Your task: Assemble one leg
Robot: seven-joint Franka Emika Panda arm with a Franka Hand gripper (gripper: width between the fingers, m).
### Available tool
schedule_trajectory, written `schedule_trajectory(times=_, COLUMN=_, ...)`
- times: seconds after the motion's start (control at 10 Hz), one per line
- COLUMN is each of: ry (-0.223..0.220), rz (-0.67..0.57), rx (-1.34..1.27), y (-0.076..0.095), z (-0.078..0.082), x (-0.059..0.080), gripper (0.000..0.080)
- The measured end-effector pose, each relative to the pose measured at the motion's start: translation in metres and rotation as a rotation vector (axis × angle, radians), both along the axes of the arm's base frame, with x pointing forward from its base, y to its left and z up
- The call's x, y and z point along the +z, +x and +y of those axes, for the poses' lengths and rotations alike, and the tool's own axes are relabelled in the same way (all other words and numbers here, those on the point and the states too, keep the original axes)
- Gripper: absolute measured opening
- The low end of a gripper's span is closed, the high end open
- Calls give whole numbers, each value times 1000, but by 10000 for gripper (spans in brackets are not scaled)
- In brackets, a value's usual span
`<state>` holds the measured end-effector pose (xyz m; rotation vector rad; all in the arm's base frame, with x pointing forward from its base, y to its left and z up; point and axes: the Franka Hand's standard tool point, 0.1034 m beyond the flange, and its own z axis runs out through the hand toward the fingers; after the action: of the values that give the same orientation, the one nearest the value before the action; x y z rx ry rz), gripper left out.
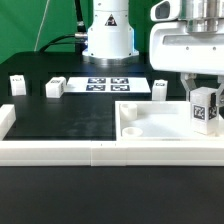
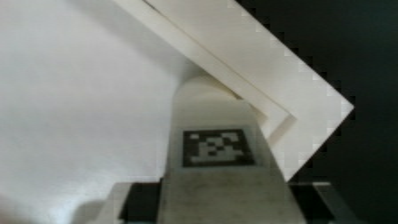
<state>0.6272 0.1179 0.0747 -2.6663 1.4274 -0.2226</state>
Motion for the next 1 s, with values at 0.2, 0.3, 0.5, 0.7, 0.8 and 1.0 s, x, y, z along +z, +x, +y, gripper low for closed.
schedule_trajectory(times=0.2, ry=16, rz=1, rx=-65, y=0, z=0, x=0, gripper=296)
schedule_trajectory(times=0.3, ry=14, rz=1, rx=-53, y=0, z=0, x=0, gripper=296)
schedule_trajectory(times=0.5, ry=-1, rz=-2, rx=30, y=1, z=0, x=0, gripper=504)
schedule_trajectory(times=0.7, ry=-49, rz=-13, rx=282, y=2, z=0, x=2, gripper=641)
schedule_trajectory(times=0.8, ry=-75, rz=-16, rx=422, y=3, z=0, x=1, gripper=648)
schedule_trajectory(times=1.0, ry=-121, rz=-22, rx=659, y=6, z=0, x=-1, gripper=648)
